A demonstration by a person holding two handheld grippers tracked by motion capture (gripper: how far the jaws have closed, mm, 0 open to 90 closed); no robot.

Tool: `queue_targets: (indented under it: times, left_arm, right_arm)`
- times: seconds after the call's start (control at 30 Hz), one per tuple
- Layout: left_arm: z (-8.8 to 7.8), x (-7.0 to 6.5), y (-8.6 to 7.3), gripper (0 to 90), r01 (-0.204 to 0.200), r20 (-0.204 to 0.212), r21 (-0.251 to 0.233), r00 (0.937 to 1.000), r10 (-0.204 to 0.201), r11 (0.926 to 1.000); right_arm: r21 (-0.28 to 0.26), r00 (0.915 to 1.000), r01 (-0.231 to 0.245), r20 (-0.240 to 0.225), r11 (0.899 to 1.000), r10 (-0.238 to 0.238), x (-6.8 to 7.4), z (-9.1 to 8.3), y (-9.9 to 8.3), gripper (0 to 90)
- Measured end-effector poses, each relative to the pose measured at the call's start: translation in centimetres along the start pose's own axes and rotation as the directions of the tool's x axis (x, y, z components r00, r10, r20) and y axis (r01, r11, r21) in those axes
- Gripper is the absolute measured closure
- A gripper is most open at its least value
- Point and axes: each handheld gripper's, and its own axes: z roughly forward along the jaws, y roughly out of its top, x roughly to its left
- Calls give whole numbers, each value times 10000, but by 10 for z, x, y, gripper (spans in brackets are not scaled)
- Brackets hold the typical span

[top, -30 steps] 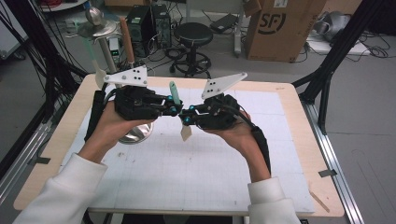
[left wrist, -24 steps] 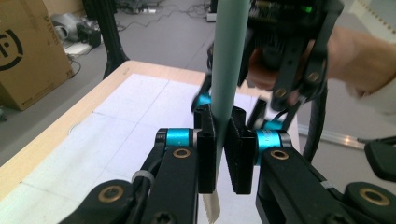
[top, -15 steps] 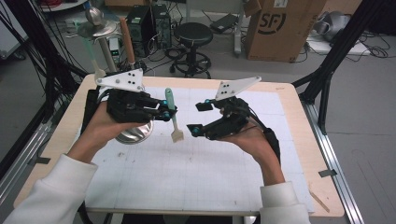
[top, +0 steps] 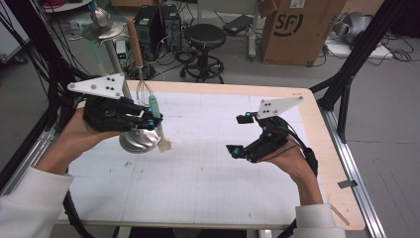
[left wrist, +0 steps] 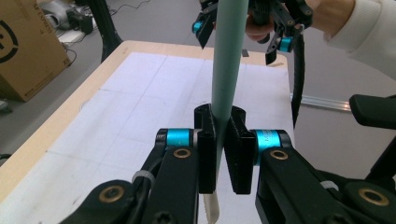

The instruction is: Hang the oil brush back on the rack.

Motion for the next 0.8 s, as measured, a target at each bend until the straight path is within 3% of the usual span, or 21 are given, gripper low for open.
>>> queue_targets:
  times: [0.2, 0.57, 0.8]
  left_arm:
    - [-26, 3, -9, 837, 49, -297, 257, 9996, -41, 9997]
    - [-64, 10, -19, 838, -148, -713, 503, 9973, 184, 9986]
    - [-78, 19, -12, 836, 223, -1097, 767, 9939, -137, 9968]
  right_arm:
    - [248, 9986, -100, 522, 9996, 87, -7, -16, -21, 1]
    - [78, 9948, -299, 973, 9995, 290, -13, -41, -48, 1]
    - [228, 9902, -477, 1325, 9986, 443, -20, -49, -71, 1]
